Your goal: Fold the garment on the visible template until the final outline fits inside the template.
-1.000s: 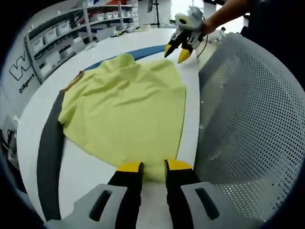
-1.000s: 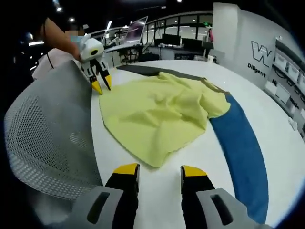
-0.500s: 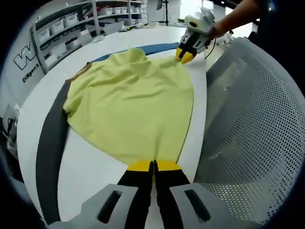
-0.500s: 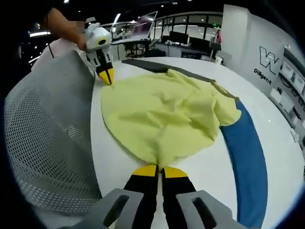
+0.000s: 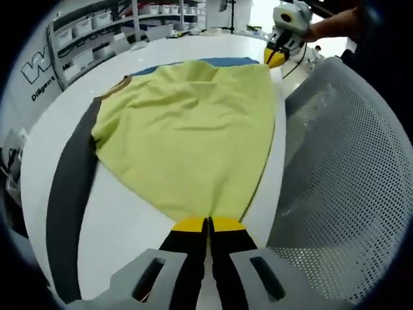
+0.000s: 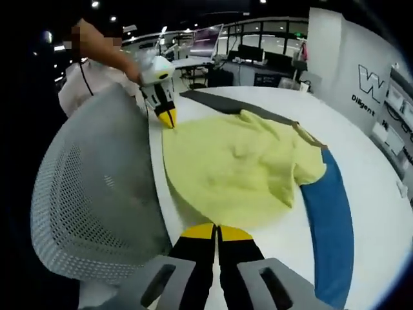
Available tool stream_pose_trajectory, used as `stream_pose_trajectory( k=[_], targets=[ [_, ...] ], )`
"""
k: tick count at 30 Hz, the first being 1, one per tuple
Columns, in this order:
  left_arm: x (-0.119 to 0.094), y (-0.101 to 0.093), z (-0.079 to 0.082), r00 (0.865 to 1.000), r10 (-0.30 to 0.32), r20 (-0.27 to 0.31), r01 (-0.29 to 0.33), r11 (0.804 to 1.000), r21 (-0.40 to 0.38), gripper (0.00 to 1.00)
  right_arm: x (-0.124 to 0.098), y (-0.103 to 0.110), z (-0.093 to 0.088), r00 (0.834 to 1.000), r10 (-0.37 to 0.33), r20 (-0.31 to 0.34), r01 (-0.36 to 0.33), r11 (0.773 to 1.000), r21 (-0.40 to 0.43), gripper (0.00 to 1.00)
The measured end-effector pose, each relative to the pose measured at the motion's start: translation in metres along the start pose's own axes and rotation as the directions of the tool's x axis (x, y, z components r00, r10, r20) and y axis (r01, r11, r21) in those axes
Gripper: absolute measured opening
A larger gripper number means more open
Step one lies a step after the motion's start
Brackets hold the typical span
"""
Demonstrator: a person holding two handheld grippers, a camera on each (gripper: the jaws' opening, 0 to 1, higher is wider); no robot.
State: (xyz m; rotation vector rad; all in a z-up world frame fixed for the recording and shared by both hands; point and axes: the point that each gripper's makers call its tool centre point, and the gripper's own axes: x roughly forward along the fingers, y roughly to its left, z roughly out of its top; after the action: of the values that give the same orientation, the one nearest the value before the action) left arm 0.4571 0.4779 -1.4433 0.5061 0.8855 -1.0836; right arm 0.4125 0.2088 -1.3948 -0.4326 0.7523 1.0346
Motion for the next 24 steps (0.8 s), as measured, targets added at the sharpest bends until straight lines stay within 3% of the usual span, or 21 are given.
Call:
stream_pose_trajectory(
  k=[8,14,18,24],
  targets=[
    [-0.004,-0.003,-0.009,0.996,-0.053,-0.066,0.046,0.993,-0.112,0.00,-0.006,0.004,-0.016,0.999,0.026,-0.029,-0.026,1.000,-0.005,0.00],
    [-0.005,-0.008,-0.009,0.992,-0.080,-0.096,0.069,0.992,-0.108,0.00,-0.005,0.001,-0.016,0.999,0.047,-0.020,-0.047,0.999,0.017,0.00],
    [-0.006,-0.010,0.006,0.997,-0.073,-0.041,0.070,0.995,-0.070,0.00,0.003,-0.015,-0.006,1.000,0.009,0.011,-0.010,0.999,0.048,0.08],
    [-0.004,0.005,0.033,0.996,0.014,0.087,-0.015,1.000,0.006,0.02,0.010,-0.046,0.007,0.996,-0.070,0.059,0.065,0.994,0.083,0.25]
  ],
)
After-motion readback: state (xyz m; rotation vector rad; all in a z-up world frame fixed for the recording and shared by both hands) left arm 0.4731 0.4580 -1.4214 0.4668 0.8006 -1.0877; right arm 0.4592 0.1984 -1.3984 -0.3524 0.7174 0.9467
